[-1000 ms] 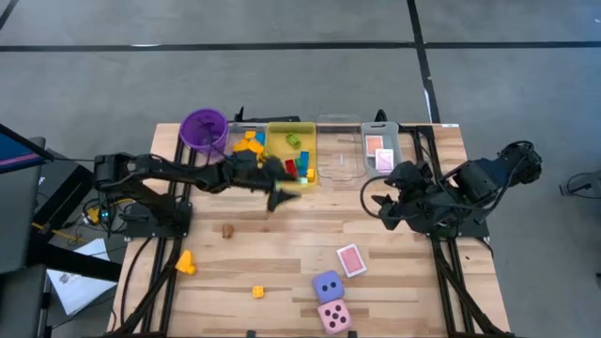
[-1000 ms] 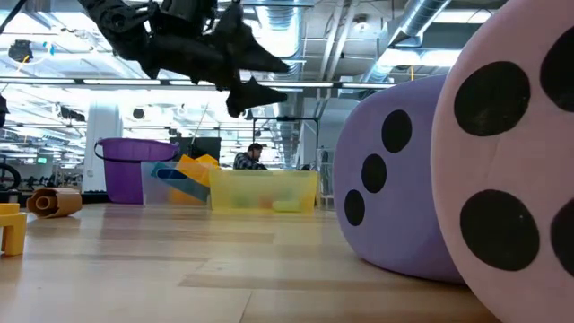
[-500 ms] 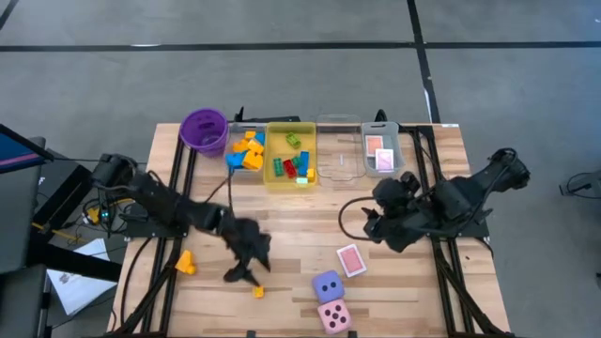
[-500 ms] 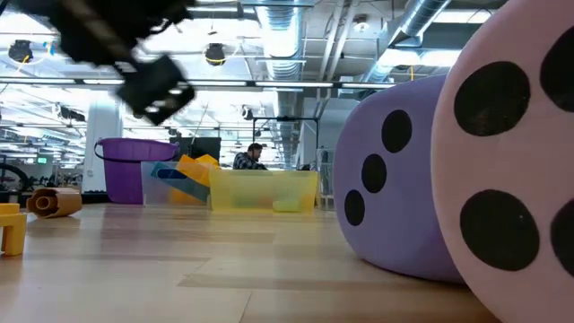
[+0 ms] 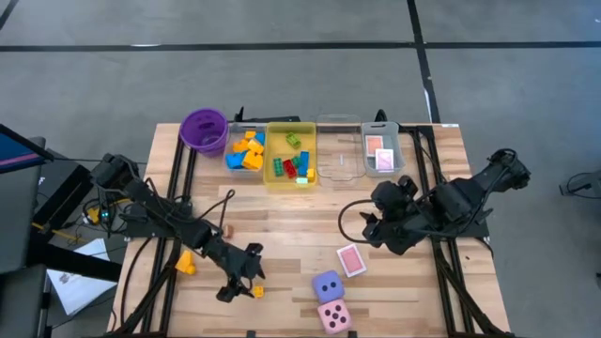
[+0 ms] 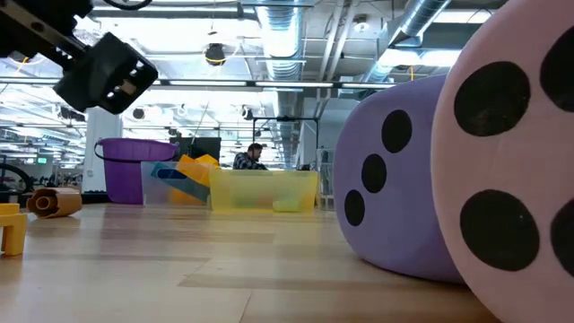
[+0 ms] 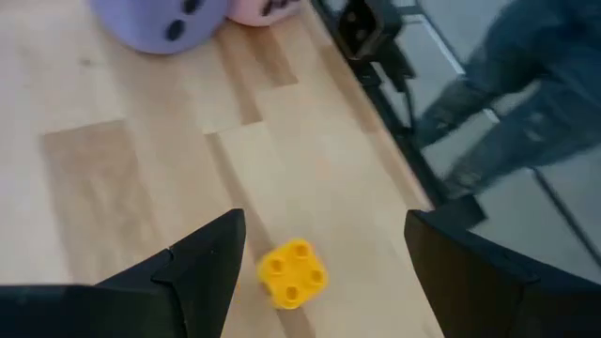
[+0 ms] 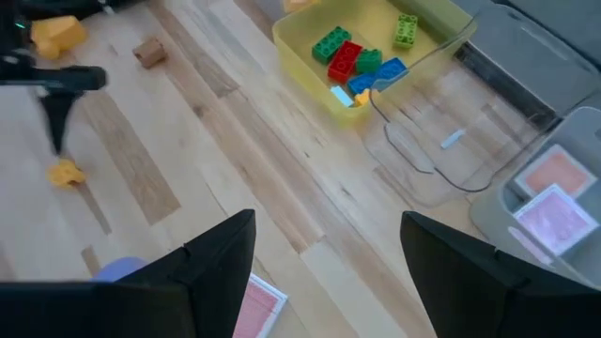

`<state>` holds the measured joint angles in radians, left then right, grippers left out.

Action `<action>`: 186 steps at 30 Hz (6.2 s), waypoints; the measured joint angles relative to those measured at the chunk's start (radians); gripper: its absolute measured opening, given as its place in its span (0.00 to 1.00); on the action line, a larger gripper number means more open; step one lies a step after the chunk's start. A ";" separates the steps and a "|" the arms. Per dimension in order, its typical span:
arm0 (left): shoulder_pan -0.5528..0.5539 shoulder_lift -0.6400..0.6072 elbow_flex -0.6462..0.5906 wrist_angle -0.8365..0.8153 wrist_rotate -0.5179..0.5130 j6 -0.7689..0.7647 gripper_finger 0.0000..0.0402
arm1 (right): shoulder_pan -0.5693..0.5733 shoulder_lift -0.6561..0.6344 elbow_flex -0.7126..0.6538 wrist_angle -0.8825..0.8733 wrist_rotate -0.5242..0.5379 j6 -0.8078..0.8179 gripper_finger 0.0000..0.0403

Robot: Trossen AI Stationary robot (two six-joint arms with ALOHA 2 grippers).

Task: Pick & Place Toys
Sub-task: Put the small yellow game piece into the yellow bin, then put the small brown game piece into the yellow bin

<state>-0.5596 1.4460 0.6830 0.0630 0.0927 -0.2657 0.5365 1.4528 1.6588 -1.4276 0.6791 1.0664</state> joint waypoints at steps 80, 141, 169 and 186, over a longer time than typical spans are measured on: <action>-0.122 0.541 -0.161 0.925 -0.140 0.098 0.71 | -0.007 0.008 0.000 0.097 -0.033 0.164 0.64; 0.887 -0.160 -0.125 0.670 -0.452 0.044 0.61 | -0.010 0.008 0.000 0.132 -0.051 0.085 0.64; 0.588 -0.597 -0.056 -0.542 -0.107 0.024 0.76 | -0.019 0.008 0.000 0.337 -0.046 -0.030 0.64; 0.485 -0.396 0.024 -0.912 -0.052 -0.088 0.81 | -0.063 0.008 0.000 0.375 -0.050 -0.098 0.64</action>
<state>-0.0750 1.0501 0.7067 -0.8487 0.0408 -0.3532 0.4740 1.4609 1.6588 -1.0531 0.6296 0.9680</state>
